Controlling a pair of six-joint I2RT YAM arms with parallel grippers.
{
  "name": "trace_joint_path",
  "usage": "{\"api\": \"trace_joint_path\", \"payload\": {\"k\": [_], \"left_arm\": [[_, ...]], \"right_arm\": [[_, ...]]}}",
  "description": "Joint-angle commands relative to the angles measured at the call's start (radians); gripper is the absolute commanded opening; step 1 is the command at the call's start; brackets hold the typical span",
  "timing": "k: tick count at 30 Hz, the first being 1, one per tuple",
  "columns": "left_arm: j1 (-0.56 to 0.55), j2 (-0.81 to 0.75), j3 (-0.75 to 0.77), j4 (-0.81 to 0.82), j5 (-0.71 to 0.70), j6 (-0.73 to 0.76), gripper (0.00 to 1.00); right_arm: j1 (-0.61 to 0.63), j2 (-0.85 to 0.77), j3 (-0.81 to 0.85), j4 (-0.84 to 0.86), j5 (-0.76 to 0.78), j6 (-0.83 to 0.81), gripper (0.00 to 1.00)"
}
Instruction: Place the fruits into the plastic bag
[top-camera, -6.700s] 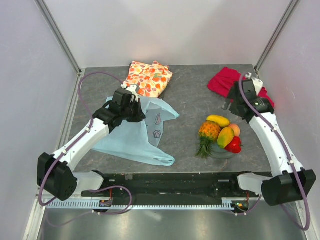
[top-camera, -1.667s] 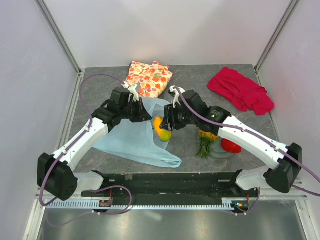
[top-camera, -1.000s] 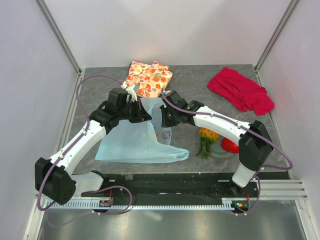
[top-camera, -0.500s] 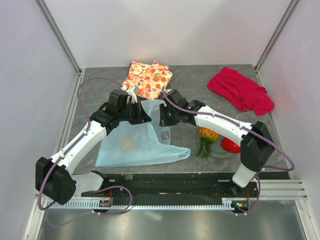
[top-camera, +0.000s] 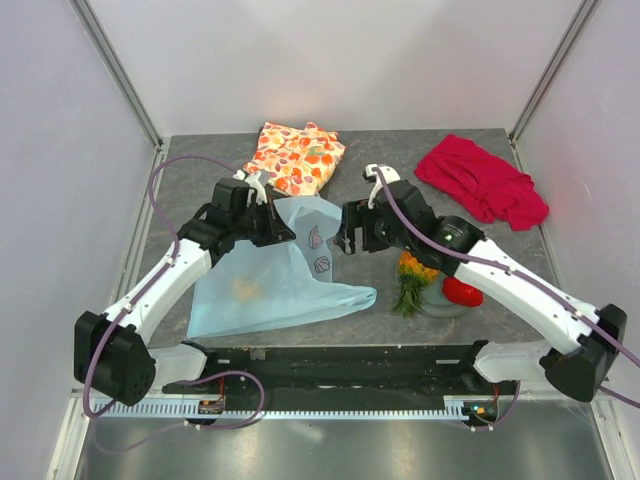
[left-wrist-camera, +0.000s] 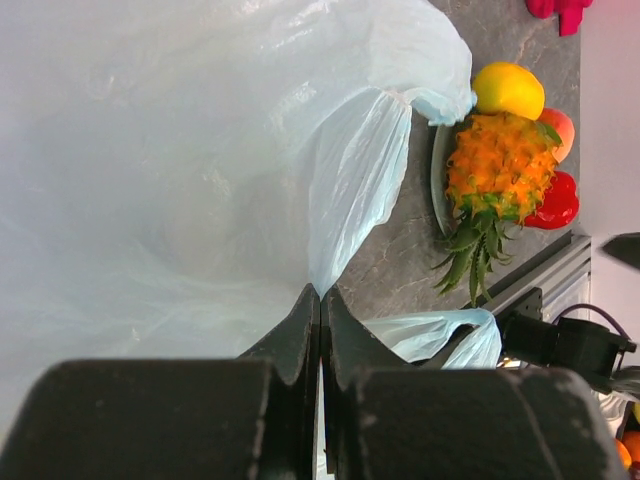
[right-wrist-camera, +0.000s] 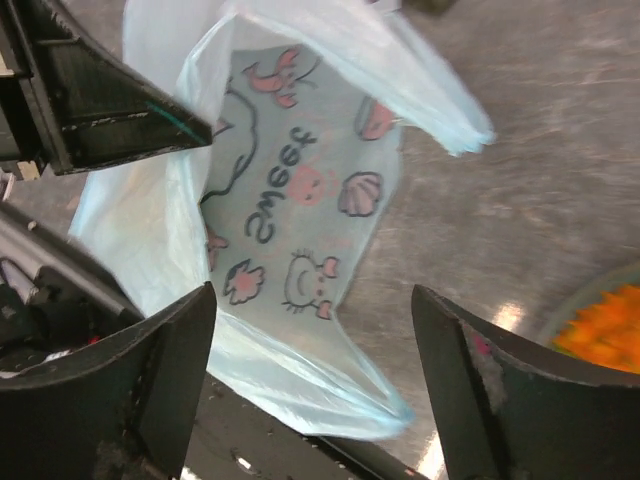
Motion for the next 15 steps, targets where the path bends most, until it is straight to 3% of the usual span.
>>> {"api": "trace_joint_path", "payload": {"k": [1,3,11,15], "left_arm": [[0.006,0.008,-0.002,0.033,0.029,0.001,0.02],[0.006,0.005,-0.003,0.033,0.031,-0.002,0.02],[0.008,-0.015,-0.017,0.036,0.032,-0.015,0.01],[0.006,-0.019,-0.022,0.037,0.034,-0.016,0.02]], "right_arm": [[-0.001,-0.084,-0.003,-0.093,0.222,0.006,0.91],[-0.020,-0.087,0.014,-0.147,0.304,0.025,0.98],[-0.286,-0.028,0.042,-0.348,0.237,0.093,0.98],[-0.360,-0.021,0.008,-0.389,0.250,0.107,0.98]]}}
